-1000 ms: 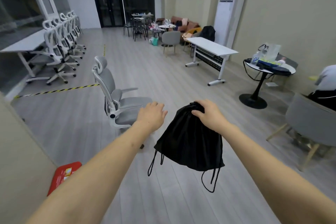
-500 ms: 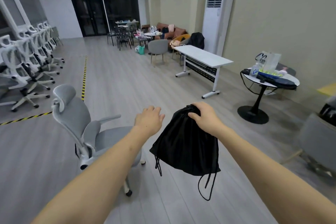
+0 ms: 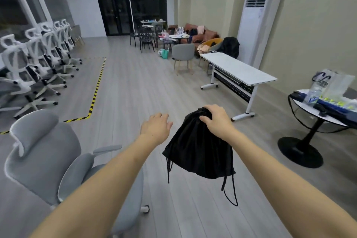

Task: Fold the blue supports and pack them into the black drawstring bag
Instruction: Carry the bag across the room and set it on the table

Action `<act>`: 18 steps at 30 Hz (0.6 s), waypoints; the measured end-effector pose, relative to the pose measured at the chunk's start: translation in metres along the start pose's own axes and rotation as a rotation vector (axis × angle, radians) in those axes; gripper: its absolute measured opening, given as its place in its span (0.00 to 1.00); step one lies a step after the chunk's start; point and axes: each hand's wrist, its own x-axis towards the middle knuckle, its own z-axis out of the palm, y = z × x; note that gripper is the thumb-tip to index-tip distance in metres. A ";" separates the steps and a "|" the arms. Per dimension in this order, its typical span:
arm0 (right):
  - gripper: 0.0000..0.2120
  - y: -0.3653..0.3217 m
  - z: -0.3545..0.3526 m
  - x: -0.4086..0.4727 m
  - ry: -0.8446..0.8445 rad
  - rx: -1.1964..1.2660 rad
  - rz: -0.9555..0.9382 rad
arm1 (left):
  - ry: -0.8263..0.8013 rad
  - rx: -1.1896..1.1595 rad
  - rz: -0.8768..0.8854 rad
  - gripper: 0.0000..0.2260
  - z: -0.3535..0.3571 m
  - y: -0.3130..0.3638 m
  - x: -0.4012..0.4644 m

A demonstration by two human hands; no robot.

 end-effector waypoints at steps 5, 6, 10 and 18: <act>0.12 0.045 0.016 0.132 0.036 -0.058 -0.027 | -0.005 -0.004 -0.009 0.21 0.014 -0.002 0.131; 0.11 0.055 0.021 0.159 0.043 -0.057 -0.031 | -0.007 0.000 -0.010 0.21 0.018 -0.004 0.159; 0.10 0.094 0.041 0.274 0.041 -0.047 -0.019 | -0.010 -0.011 0.004 0.21 0.040 -0.015 0.283; 0.16 0.158 0.071 0.495 0.040 -0.064 0.049 | -0.022 -0.042 0.059 0.21 0.053 -0.036 0.529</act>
